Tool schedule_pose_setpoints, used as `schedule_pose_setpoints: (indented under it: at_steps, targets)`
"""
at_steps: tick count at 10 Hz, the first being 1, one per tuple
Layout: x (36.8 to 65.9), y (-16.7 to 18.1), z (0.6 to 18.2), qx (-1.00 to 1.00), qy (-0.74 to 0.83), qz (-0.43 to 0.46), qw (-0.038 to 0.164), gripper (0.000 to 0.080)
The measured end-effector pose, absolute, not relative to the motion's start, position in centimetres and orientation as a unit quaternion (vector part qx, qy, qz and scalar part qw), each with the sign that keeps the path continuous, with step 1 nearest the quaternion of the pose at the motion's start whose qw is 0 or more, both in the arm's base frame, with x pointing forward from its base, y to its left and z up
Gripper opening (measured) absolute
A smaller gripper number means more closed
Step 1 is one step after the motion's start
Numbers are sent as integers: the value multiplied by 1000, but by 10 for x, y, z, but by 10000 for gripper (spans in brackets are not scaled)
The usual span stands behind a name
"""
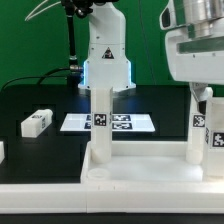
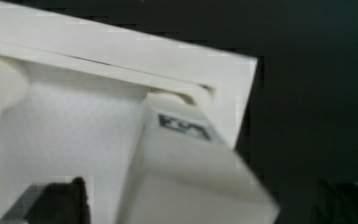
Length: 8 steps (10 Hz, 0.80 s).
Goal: Assemble desk
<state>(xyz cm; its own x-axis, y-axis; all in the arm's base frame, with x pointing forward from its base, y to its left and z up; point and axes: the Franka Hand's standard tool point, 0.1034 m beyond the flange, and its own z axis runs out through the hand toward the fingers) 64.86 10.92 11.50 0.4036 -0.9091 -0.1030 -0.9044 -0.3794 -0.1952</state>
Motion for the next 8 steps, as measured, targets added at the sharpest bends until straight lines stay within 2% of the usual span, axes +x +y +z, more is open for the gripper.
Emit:
schedule_pose_setpoints:
  at_steps: [5, 6, 8]
  targets:
    - [647, 110, 113, -909, 404, -26, 101, 649]
    - [645, 105, 111, -955, 285, -31, 74, 649]
    - [647, 105, 103, -988, 139, -24, 60, 649]
